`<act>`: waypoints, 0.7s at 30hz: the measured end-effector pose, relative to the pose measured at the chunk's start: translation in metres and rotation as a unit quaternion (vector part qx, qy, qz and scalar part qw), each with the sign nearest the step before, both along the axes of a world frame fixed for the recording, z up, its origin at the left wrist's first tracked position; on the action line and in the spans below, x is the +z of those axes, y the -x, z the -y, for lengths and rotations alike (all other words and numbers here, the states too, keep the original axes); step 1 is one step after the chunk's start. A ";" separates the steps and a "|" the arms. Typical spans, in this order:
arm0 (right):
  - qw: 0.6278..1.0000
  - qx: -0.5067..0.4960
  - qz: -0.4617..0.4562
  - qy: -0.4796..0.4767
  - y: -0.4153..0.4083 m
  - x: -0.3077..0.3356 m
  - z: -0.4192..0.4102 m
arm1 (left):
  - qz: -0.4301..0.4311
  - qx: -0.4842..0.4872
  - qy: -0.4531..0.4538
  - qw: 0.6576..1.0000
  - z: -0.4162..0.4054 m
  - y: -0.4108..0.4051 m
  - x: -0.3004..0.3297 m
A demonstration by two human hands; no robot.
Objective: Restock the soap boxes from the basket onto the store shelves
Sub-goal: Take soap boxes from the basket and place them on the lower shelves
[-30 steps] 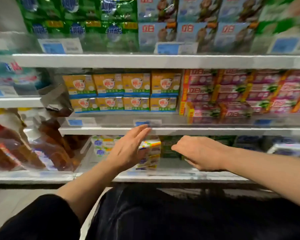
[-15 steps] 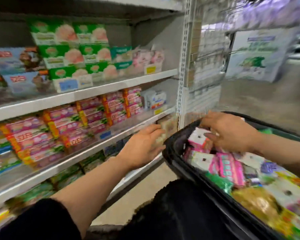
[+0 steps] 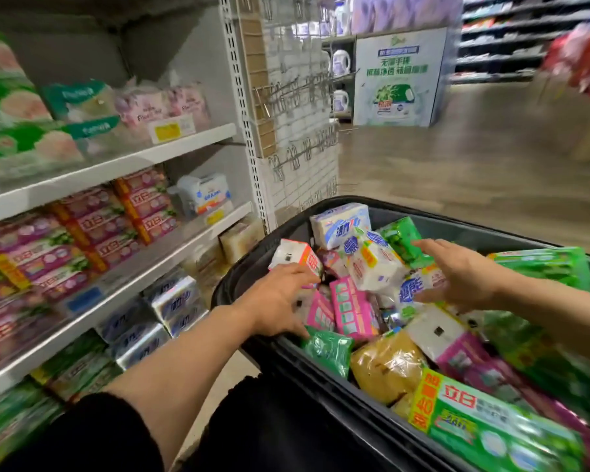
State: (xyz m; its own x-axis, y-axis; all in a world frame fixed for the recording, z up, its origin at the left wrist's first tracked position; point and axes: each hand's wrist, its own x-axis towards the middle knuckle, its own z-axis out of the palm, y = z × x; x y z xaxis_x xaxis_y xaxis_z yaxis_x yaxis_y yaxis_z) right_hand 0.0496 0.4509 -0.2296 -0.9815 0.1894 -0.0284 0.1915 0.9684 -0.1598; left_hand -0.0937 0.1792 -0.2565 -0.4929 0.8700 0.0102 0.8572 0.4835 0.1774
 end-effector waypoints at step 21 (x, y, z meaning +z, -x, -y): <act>0.958 -0.199 -0.062 0.197 0.060 0.004 0.054 | -0.074 -0.024 0.027 0.997 -0.004 0.014 -0.007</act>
State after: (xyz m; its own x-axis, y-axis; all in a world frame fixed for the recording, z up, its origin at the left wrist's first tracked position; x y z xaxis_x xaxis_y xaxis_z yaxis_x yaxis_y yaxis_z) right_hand -0.0102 0.3971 -0.2253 -0.8338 0.5485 -0.0631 0.4899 0.6823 -0.5426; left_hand -0.1078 0.1830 -0.2637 -0.4473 0.8938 0.0324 0.8944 0.4467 0.0233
